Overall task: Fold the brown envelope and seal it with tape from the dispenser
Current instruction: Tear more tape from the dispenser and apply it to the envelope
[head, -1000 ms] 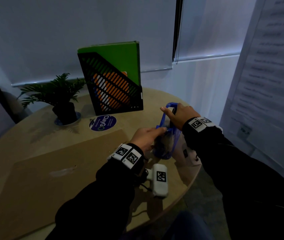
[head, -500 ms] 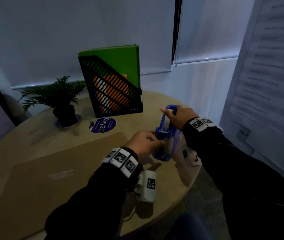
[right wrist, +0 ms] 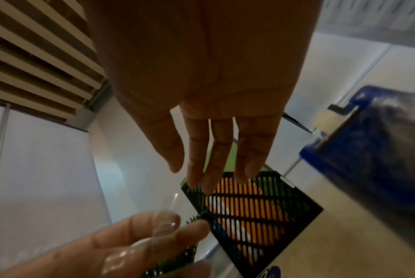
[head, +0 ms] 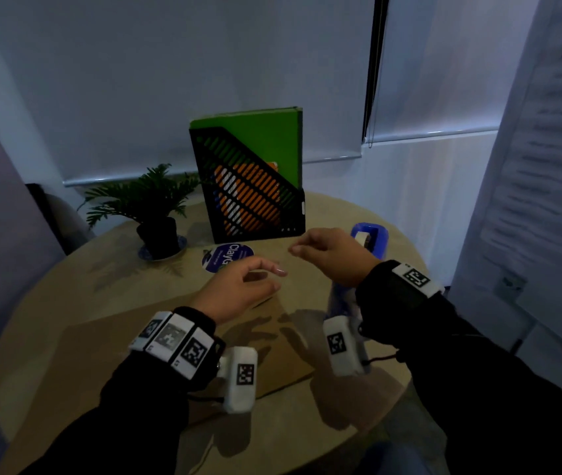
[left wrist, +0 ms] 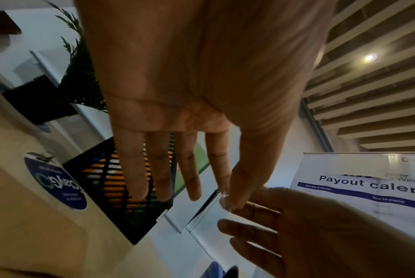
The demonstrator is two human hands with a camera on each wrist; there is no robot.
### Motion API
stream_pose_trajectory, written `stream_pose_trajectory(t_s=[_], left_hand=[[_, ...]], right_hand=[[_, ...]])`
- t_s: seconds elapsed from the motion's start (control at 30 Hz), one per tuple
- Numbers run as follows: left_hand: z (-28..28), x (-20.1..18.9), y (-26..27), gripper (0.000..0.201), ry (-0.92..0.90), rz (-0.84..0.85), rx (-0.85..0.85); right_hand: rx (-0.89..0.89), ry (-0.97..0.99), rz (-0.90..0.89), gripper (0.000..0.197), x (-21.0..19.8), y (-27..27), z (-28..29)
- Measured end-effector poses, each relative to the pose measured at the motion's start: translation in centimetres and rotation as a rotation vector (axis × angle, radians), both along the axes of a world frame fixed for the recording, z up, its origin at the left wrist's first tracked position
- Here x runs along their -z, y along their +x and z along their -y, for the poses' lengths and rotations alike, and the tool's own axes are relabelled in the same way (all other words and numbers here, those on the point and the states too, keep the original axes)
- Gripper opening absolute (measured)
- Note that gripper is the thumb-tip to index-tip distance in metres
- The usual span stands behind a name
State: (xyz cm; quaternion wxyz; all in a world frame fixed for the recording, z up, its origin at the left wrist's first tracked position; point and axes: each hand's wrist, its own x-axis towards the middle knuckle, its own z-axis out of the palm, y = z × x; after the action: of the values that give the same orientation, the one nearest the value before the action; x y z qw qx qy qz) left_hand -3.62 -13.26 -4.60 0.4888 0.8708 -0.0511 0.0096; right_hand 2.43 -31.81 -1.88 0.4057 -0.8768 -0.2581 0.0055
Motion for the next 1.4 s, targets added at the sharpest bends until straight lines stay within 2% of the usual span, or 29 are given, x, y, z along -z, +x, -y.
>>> stream_pose_trajectory(t_s=[0.1, 0.3, 0.6, 0.77, 1.0, 1.1, 1.17, 1.23, 1.4], left_hand=[[-0.8, 0.1, -0.4, 0.016, 0.027, 0.025, 0.004], [-2.3, -0.2, -1.1, 0.018, 0.108, 0.06, -0.015], [-4.3, 0.0, -2.2, 0.022, 0.148, 0.055, -0.056], [-5.1, 0.2, -2.1, 0.02, 0.165, 0.035, -0.073], [-5.5, 0.2, -1.1, 0.028, 0.211, -0.041, -0.125], [-5.8, 0.8, 0.2, 0.035, 0.348, -0.151, -0.175], [-5.9, 0.9, 1.1, 0.038, 0.505, -0.229, -0.145], [-5.8, 0.9, 1.9, 0.041, 0.637, -0.285, -0.073], [-5.5, 2.1, 3.9, 0.044, 0.804, -0.342, 0.056]], right_hand=[[-0.078, -0.015, -0.071, 0.026, 0.1, -1.0, -1.3], [-0.089, -0.004, -0.09, 0.028, 0.2, -1.8, -3.1], [-0.104, -0.062, 0.055, 0.018, 0.8, -1.5, -5.4], [-0.115, -0.087, 0.097, 0.02, 0.9, -1.5, -6.3], [-0.063, -0.218, 0.182, 0.011, 1.4, -1.5, -7.3], [0.035, -0.185, 0.139, 0.02, 1.5, -1.2, -7.2], [0.078, -0.135, 0.065, 0.026, 1.8, -0.8, -7.0], [0.113, -0.105, -0.05, 0.029, 2.3, -0.2, -6.8], [0.233, 0.071, -0.405, 0.023, 4.0, 1.7, -7.2]])
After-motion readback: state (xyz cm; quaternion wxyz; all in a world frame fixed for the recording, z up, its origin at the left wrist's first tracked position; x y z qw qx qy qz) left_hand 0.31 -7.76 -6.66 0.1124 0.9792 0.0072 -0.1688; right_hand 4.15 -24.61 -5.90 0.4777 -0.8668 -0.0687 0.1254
